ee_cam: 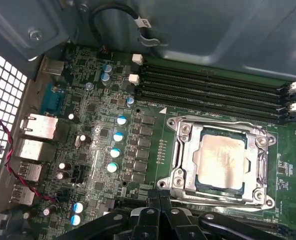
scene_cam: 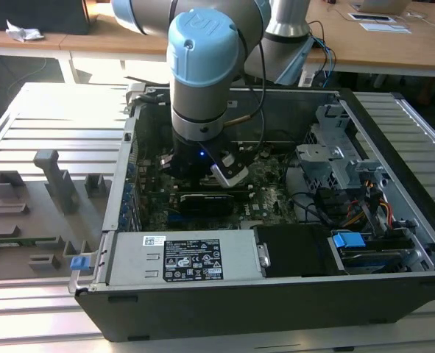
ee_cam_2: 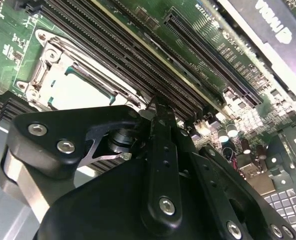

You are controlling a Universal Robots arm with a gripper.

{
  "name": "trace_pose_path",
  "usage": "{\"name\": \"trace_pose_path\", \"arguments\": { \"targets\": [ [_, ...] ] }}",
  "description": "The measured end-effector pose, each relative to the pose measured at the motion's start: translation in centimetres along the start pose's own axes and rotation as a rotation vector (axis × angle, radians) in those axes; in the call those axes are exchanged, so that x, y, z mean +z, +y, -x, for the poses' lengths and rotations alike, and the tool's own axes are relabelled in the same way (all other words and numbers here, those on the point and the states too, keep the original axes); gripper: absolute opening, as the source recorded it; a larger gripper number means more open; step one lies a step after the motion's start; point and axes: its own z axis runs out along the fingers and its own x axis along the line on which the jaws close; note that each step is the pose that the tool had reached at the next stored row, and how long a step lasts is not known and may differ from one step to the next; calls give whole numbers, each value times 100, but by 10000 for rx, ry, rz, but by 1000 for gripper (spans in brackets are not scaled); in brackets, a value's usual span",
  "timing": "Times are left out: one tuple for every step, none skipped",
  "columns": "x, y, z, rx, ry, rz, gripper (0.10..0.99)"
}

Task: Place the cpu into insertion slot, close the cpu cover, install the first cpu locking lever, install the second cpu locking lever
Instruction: 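Install the second cpu locking lever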

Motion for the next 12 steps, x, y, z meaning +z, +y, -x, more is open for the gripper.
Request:
{"name": "trace_pose_path", "arguments": {
  "targets": [
    [4,3,0,0,-1,1,106],
    [7,6,0,1,-2,3,106],
    [10,9,0,2,-2,4,106],
    [14,11,1,1,-2,4,106],
    [17,12,1,0,-1,4,106],
    [19,12,0,0,1,1,106],
    [21,14,0,1,1,2,106],
    [24,15,0,1,0,5,106],
    [26,18,1,1,-2,8,106],
    [30,24,1,4,-3,8,106],
    [37,35,4,2,-1,5,106],
    [41,44,5,0,-1,8,106]
  ]
}}
